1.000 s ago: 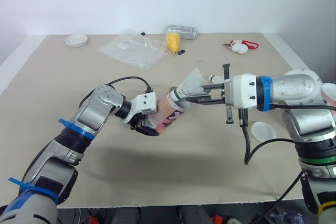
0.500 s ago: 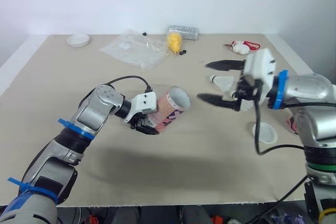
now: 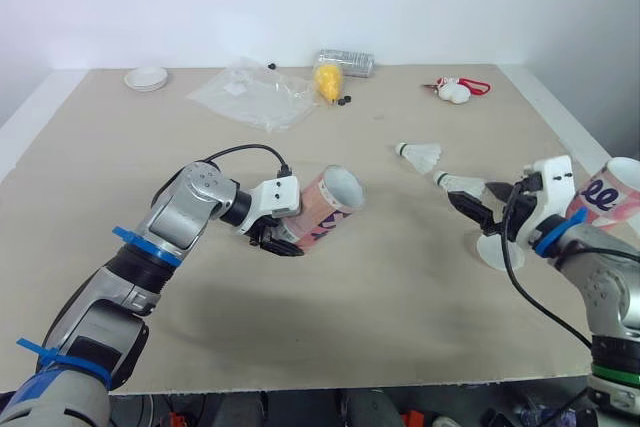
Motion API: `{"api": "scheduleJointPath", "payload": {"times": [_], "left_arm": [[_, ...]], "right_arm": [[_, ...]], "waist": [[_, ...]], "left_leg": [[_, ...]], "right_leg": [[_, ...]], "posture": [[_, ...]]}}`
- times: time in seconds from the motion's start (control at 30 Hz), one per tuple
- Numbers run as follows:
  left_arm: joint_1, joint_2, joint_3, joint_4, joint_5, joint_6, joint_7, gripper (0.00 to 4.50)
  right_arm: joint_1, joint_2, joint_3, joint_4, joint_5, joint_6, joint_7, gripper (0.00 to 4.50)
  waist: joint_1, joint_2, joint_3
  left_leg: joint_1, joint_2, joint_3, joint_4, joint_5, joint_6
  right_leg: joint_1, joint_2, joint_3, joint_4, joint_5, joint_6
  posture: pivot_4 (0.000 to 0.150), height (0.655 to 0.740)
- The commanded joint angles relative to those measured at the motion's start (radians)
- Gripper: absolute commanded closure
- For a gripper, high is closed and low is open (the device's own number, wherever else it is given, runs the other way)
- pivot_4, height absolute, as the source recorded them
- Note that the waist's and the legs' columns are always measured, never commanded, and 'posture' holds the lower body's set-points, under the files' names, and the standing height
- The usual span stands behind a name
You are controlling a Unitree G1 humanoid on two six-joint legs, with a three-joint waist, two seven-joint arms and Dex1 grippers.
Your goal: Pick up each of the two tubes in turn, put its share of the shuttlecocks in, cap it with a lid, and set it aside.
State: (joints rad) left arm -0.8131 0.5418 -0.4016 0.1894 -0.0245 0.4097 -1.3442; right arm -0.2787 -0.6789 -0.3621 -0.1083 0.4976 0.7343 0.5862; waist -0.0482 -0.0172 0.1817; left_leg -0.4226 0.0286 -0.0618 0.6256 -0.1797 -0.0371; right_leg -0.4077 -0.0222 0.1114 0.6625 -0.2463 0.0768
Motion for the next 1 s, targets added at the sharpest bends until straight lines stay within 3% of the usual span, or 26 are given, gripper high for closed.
{"api": "scheduleJointPath", "payload": {"times": [0.03,0.57,0.6,0.7,0.9,1.0], "left_arm": [[-0.007,0.0,-0.003,-0.014,-0.003,-0.005,-0.004,1.6],[-0.008,0.0,0.003,-0.014,0.003,-0.006,0.005,1.6],[-0.007,0.001,0.004,-0.015,0.002,-0.005,0.005,1.6],[-0.001,0.004,0.006,-0.021,0.002,0.002,0.008,1.6],[0.002,0.007,0.006,-0.018,0.003,0.0,0.009,1.6],[-0.001,0.002,0.004,-0.009,0.005,-0.004,0.013,1.6]], "right_arm": [[0.003,0.01,-0.011,0.002,0.009,-0.022,0.003,0.06],[-0.216,0.086,0.091,0.41,-0.094,-0.22,0.03,0.06],[-0.226,0.084,0.098,0.425,-0.103,-0.231,0.032,0.56],[-0.247,0.082,0.103,0.462,-0.124,-0.27,0.025,1.48],[-0.24,0.076,0.098,0.451,-0.123,-0.285,0.03,4.42],[-0.214,0.058,0.097,0.395,-0.124,-0.283,0.037,4.42]], "waist": [[0.0,0.0,0.0],[-0.002,0.0,0.0],[-0.002,0.0,0.0],[-0.002,0.0,0.0],[-0.002,0.0,0.0],[-0.002,0.0,0.0]], "left_leg": [[0.0,0.0,0.0,0.0,0.0,0.0],[0.0,0.0,0.0,0.0,0.0,0.0],[0.0,0.0,0.0,0.0,0.0,0.0],[0.0,0.0,0.0,0.0,0.0,0.0],[0.0,0.0,0.0,0.0,0.0,0.0],[0.0,0.0,0.0,0.0,0.0,0.0]], "right_leg": [[0.0,0.0,0.0,0.0,0.0,0.0],[0.0,0.0,0.0,0.0,0.0,0.0],[0.0,0.0,0.0,0.0,0.0,0.0],[0.0,0.0,0.0,0.0,0.0,0.0],[0.0,0.0,0.0,0.0,0.0,0.0],[0.0,0.0,0.0,0.0,0.0,0.0]], "posture": [[0.15,0.74],[0.15,0.74],[0.15,0.74],[0.15,0.74],[0.15,0.74],[0.15,0.74]]}}
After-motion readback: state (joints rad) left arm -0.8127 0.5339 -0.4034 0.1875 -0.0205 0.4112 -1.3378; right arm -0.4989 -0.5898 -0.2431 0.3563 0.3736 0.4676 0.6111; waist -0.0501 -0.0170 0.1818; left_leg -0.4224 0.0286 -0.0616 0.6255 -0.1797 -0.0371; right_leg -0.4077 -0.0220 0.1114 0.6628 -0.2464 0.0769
